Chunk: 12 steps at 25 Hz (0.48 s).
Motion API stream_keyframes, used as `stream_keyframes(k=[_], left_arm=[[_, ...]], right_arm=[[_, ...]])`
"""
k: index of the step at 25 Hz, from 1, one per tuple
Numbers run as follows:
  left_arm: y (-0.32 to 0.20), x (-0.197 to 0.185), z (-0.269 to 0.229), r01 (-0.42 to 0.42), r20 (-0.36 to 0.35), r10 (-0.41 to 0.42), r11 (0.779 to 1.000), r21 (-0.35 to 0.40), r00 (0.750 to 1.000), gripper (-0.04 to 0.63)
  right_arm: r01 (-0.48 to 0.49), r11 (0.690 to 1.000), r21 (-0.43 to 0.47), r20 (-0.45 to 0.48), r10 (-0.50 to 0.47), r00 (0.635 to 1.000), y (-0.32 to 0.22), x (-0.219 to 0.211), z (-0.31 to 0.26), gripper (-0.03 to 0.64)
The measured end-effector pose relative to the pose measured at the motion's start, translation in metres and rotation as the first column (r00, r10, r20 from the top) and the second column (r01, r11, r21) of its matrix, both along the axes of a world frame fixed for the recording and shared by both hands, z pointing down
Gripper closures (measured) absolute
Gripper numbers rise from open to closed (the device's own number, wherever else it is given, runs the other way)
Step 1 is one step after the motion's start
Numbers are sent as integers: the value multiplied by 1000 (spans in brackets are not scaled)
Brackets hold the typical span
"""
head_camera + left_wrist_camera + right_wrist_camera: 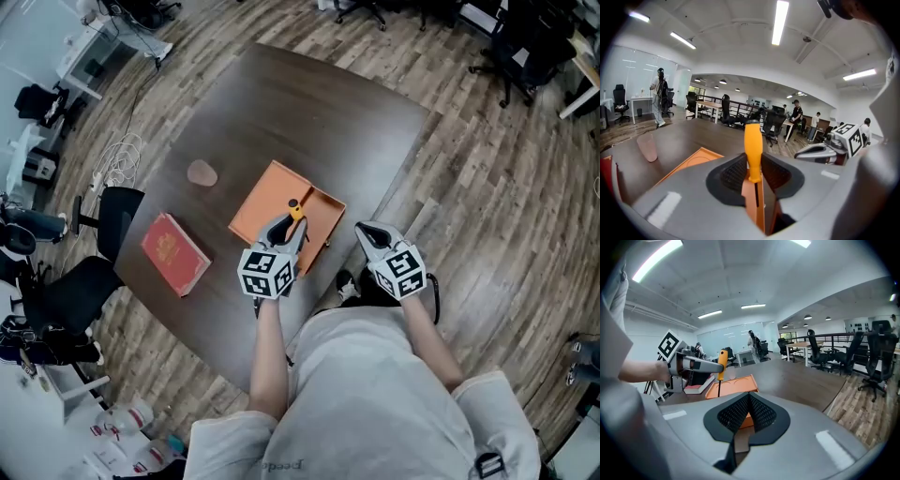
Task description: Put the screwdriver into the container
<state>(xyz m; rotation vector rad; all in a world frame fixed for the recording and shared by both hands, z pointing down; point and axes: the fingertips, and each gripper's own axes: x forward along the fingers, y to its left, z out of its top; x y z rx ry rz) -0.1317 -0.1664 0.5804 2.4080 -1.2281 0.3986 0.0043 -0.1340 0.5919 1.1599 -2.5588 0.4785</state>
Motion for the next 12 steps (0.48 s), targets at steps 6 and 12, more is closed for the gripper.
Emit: stream_keyframes(k=[6, 12], left_arm=[[9, -14, 28, -9, 55, 12, 998, -55, 998, 442], [12, -25, 50, -19, 98, 30, 993, -118, 995, 442]], right_arm=[[7, 1000, -11, 4, -7, 1000, -6, -13, 7, 615], [39, 998, -47, 30, -38, 999, -19, -26, 17, 615]])
